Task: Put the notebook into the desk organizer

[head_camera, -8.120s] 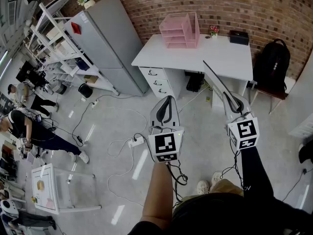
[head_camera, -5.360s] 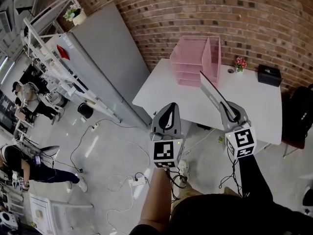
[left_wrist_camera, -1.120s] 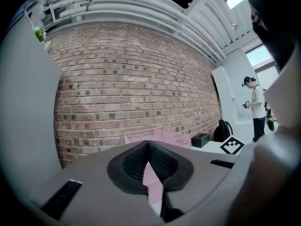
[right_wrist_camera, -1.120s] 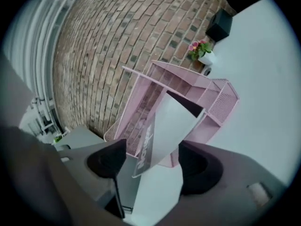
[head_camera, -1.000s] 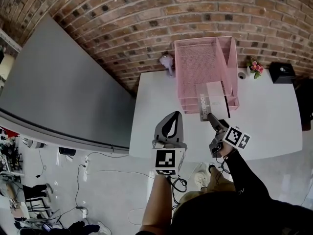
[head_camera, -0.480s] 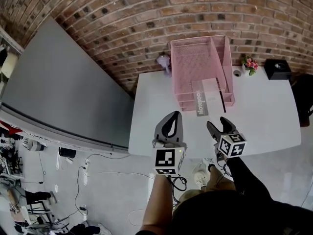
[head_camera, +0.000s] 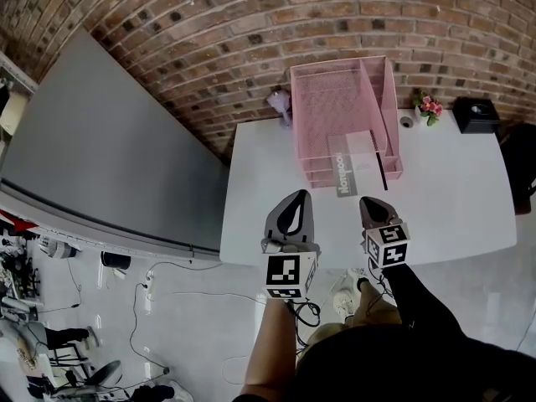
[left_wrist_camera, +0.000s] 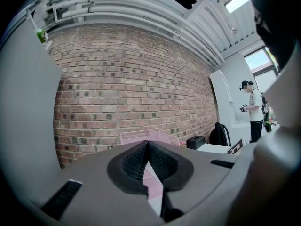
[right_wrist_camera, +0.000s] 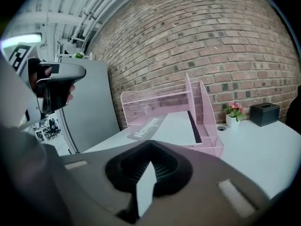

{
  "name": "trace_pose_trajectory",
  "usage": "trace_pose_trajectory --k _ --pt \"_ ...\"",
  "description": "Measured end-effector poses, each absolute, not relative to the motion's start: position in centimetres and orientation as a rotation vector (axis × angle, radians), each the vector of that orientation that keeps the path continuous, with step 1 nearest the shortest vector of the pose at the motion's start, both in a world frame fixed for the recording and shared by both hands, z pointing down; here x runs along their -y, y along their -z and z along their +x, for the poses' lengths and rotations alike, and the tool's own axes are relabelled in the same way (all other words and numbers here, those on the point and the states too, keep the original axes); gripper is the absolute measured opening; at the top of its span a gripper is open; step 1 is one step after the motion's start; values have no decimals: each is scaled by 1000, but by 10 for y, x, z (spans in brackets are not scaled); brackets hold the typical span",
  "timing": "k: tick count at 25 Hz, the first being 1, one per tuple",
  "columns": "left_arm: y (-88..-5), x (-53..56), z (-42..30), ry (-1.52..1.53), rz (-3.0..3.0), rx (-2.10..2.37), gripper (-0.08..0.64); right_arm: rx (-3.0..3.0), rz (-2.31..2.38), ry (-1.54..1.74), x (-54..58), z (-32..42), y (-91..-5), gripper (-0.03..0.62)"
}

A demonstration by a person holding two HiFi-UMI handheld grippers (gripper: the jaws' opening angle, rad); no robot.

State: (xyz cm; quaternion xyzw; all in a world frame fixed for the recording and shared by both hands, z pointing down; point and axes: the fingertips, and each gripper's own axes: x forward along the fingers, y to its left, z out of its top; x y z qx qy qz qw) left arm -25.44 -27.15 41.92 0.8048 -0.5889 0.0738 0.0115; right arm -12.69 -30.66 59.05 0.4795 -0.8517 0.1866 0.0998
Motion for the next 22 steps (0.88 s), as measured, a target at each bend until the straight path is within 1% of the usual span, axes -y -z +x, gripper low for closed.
trace_pose_trajectory --k 22 --pt "-436 320 -279 -286 2447 1860 9 2512 1449 -551 392 -141 -582 0"
